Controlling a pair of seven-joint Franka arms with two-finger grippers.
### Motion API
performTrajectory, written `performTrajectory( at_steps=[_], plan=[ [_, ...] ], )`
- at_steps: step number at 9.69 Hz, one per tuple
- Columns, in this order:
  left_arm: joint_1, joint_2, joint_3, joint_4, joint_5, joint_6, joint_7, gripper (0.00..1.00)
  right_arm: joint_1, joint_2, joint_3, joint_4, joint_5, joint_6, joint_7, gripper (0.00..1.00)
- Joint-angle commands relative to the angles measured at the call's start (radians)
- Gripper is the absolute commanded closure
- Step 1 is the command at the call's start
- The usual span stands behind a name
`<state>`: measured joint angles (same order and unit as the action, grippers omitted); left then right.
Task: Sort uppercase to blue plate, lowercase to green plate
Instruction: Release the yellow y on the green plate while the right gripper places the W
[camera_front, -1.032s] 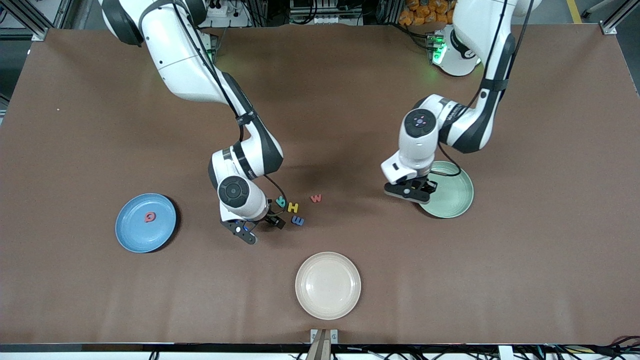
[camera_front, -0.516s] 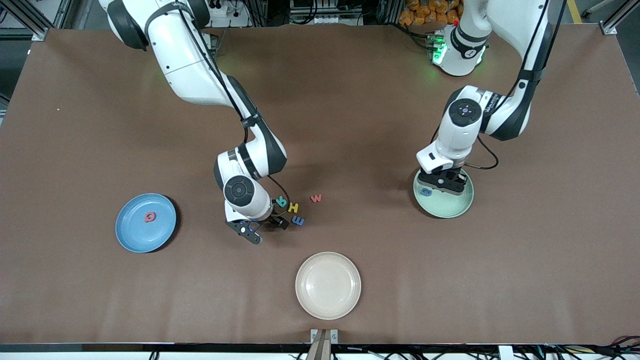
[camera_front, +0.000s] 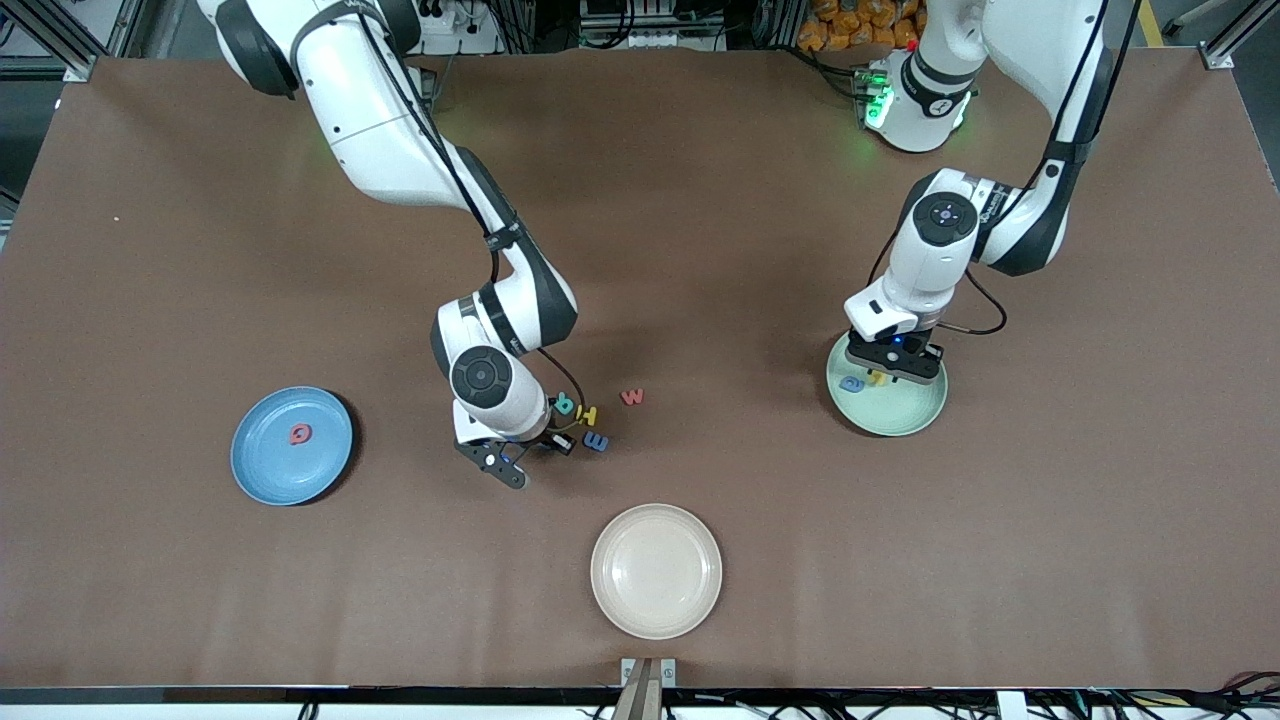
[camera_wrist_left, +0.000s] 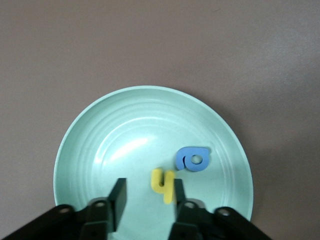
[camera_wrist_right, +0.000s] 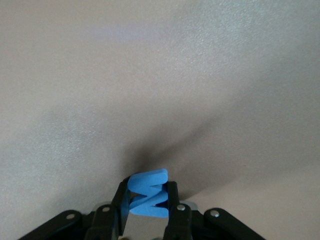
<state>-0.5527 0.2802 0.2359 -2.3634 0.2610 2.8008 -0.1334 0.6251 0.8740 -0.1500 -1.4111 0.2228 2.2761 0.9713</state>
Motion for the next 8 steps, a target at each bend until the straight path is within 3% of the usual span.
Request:
performTrajectory(
  at_steps=[1,4,6,8],
  plan=[
    [0.013,-0.018,-0.016,-0.011,0.027,0.016,-0.003,0.0,0.002,0.01,0.006,0.001,0.013,0.019,0.009,1.0],
    [0.004,0.009,-0.032,0.044,0.012,0.014,-0.011,0.0,-0.063,-0.052,0.006,0.0,0.001,-0.022,-0.043,1.0],
    [0.0,0.048,-0.094,0.105,0.012,0.005,-0.166,0.0,-0.146,-0.114,0.0,-0.017,-0.006,-0.131,-0.164,1.0],
    [-0.012,0.114,-0.15,0.195,0.012,-0.012,-0.309,0.0,-0.229,-0.194,-0.006,-0.084,-0.08,-0.177,-0.264,1.0]
  ],
)
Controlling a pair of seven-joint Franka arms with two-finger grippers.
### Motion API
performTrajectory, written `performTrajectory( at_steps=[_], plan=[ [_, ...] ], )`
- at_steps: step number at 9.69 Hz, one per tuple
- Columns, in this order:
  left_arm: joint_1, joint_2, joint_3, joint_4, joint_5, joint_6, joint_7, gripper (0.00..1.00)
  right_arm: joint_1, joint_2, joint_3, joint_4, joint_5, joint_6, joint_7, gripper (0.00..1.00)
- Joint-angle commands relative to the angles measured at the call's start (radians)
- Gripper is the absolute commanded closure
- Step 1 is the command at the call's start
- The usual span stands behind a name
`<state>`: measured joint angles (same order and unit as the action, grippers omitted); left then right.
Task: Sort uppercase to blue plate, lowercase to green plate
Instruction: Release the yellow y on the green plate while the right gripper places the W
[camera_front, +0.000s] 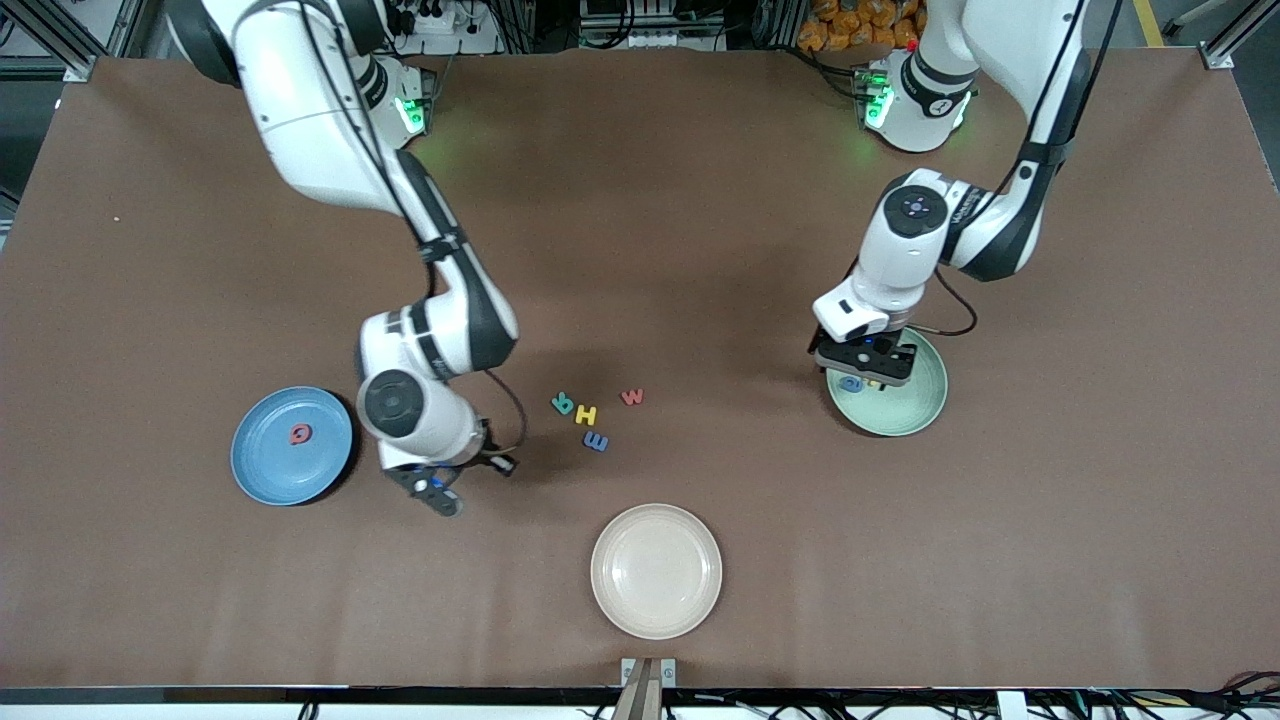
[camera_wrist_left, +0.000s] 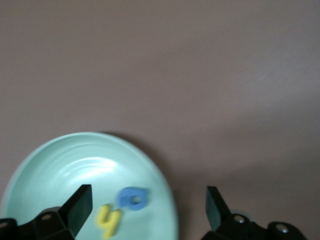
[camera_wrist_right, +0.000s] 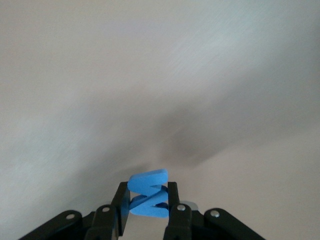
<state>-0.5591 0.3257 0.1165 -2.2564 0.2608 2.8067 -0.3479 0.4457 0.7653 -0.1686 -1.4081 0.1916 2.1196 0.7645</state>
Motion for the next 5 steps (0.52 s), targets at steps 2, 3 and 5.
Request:
performTrajectory(
  at_steps=[2,3,5],
  plan=[
    [-0.011,0.172,-0.105,0.254,0.012,-0.079,-0.246,0.0,-0.135,-0.147,0.009,-0.187,-0.2,-0.026,-0.141,1.0],
    [-0.028,0.228,-0.123,0.337,0.014,-0.099,-0.332,0.0,-0.169,-0.162,-0.005,-0.218,-0.252,-0.026,-0.201,1.0],
    [-0.091,0.324,-0.127,0.51,0.015,-0.209,-0.419,0.0,-0.186,-0.17,-0.079,-0.252,-0.274,-0.027,-0.339,1.0]
  ],
)
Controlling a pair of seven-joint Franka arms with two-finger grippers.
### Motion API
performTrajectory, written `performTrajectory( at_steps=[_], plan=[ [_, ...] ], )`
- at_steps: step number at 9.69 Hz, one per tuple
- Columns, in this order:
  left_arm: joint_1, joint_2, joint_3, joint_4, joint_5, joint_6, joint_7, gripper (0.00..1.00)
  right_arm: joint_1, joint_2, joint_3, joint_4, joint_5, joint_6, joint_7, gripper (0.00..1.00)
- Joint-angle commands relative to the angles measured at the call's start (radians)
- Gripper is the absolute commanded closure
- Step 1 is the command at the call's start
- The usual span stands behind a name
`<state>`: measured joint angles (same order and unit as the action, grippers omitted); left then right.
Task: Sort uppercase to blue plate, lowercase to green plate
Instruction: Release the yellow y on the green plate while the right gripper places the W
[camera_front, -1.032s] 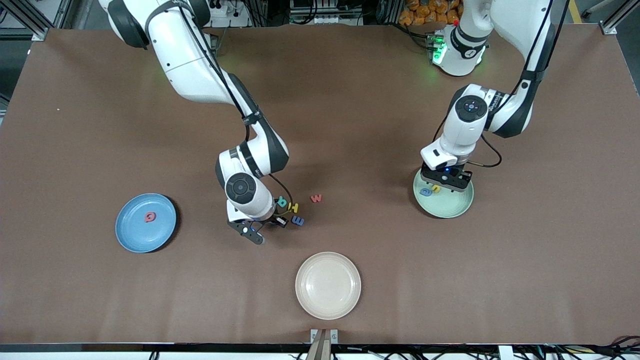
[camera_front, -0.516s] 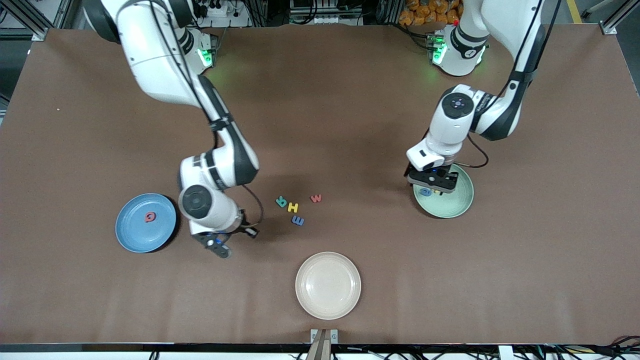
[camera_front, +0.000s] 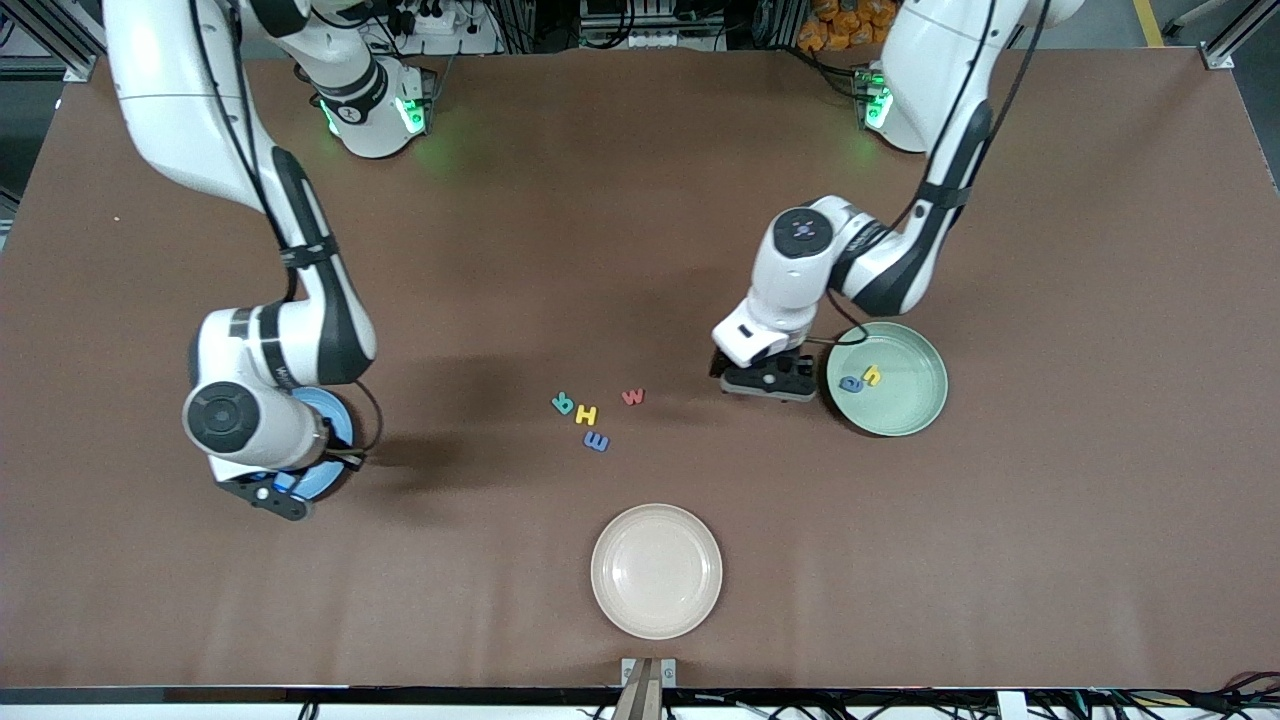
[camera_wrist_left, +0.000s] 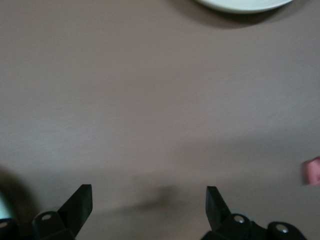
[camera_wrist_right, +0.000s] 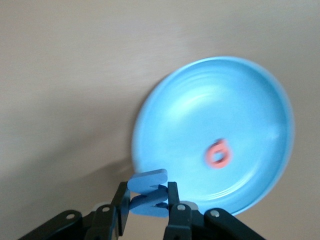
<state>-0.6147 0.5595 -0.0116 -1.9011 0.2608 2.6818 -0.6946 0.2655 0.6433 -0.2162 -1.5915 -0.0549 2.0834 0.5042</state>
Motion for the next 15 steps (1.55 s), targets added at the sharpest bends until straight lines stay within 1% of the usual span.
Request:
performTrajectory(
  at_steps=[1,2,3,5,7,9,11,12,13,14,15],
  plan=[
    [-0.057,0.129,0.001,0.23,0.015,-0.129,-0.121,0.0,-0.024,-0.047,-0.046,-0.07,-0.028,-0.005,-0.122,0.94],
    [-0.077,0.158,0.001,0.266,0.018,-0.135,-0.15,0.0,-0.043,-0.042,-0.045,-0.067,-0.026,-0.006,-0.125,0.28],
    [-0.089,0.178,0.004,0.283,0.023,-0.135,-0.152,0.0,-0.038,-0.042,-0.045,-0.061,-0.019,-0.008,-0.122,0.0],
    [-0.092,0.188,0.007,0.292,0.028,-0.135,-0.148,0.0,-0.034,-0.04,-0.031,-0.058,-0.013,-0.003,-0.125,0.0],
    [-0.105,0.204,0.013,0.332,0.029,-0.164,-0.145,0.0,-0.009,-0.044,0.006,-0.058,-0.013,-0.015,-0.124,0.0],
    [-0.158,0.244,0.051,0.396,0.028,-0.194,-0.145,0.0,0.003,-0.048,0.014,-0.047,-0.013,-0.022,-0.125,0.0],
    [-0.186,0.285,0.077,0.448,0.028,-0.194,-0.145,0.0,0.001,-0.06,0.021,-0.027,-0.011,-0.022,-0.125,0.0],
    [-0.191,0.287,0.079,0.455,0.029,-0.194,-0.138,0.0,0.003,-0.062,0.038,-0.016,-0.011,-0.022,-0.122,0.0],
    [-0.192,0.299,0.078,0.485,0.031,-0.194,-0.134,0.0,0.003,-0.062,0.041,-0.013,-0.011,-0.022,-0.122,0.0],
    [-0.197,0.35,0.071,0.549,0.031,-0.194,-0.141,0.0,0.004,-0.063,0.041,-0.009,-0.011,-0.022,-0.125,0.0],
    [-0.229,0.373,0.078,0.595,0.026,-0.226,-0.144,0.0,0.014,-0.07,0.052,-0.008,-0.013,-0.022,-0.125,0.0]
  ],
)
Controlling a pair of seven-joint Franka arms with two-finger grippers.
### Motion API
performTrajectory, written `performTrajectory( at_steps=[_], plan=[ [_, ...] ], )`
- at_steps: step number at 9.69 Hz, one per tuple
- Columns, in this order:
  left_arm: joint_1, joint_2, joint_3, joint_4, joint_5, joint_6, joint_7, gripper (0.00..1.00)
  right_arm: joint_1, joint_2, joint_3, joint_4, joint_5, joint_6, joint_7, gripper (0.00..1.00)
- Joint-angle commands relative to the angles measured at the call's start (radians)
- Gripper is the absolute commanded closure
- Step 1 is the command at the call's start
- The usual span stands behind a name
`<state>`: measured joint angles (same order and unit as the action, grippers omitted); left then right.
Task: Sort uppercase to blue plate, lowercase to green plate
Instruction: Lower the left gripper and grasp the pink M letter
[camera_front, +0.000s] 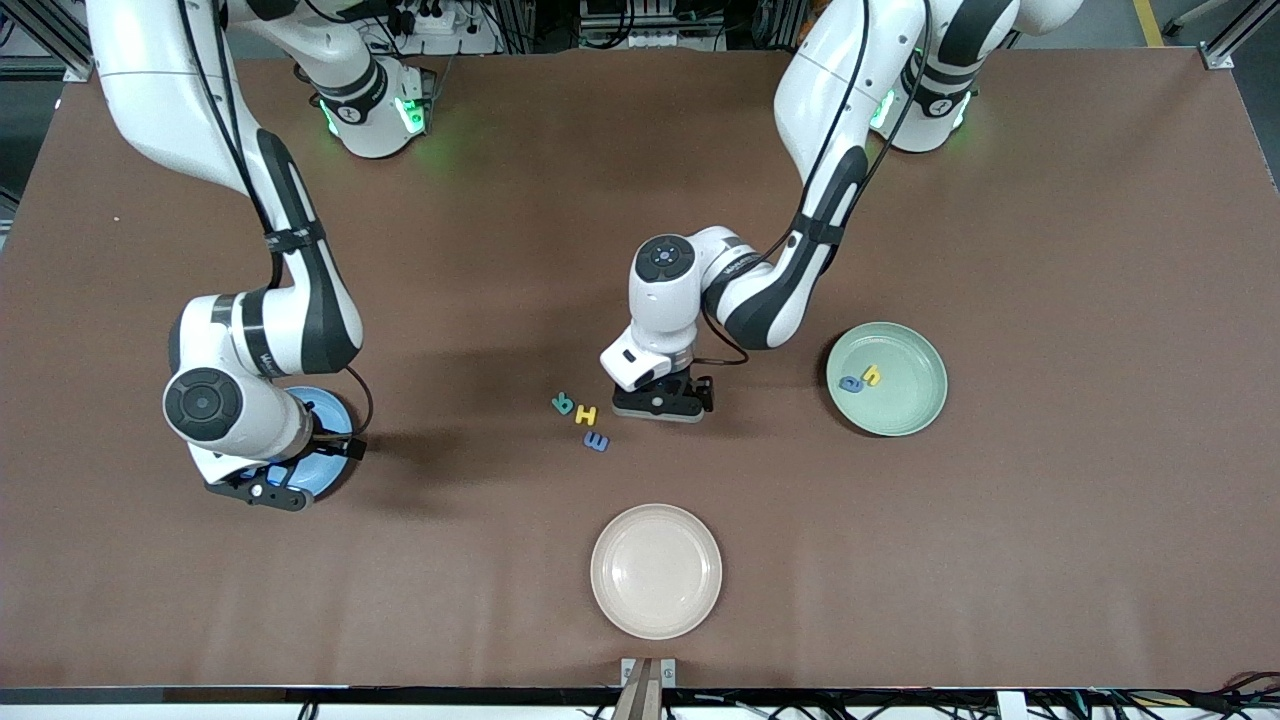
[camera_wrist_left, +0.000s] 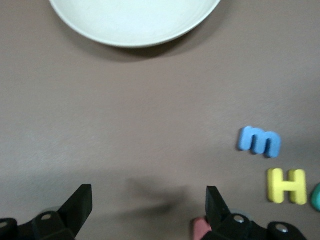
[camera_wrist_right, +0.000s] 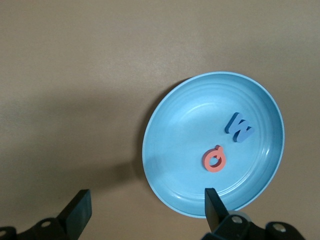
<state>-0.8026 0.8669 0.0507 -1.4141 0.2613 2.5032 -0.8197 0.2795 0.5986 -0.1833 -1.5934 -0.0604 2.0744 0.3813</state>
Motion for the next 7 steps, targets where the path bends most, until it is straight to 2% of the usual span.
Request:
performTrajectory(
  at_steps=[1,3,5,7],
  plan=[
    [-0.05,0.066,0.018,0.121,0.03,-0.097,-0.019,0.0,0.009,-0.025,0.021,-0.007,-0.007,-0.013,-0.002,0.0],
    [-0.079,0.067,0.02,0.121,0.039,-0.103,-0.019,0.0,0.041,-0.023,0.021,-0.008,-0.009,-0.016,-0.001,0.0],
    [-0.098,0.07,0.015,0.113,0.12,-0.116,-0.032,0.0,0.052,-0.025,0.021,-0.008,-0.009,-0.046,-0.002,0.0],
    [-0.098,0.072,0.012,0.098,0.124,-0.116,-0.041,0.0,0.053,-0.026,0.021,-0.008,-0.009,-0.072,-0.004,0.0]
  ],
)
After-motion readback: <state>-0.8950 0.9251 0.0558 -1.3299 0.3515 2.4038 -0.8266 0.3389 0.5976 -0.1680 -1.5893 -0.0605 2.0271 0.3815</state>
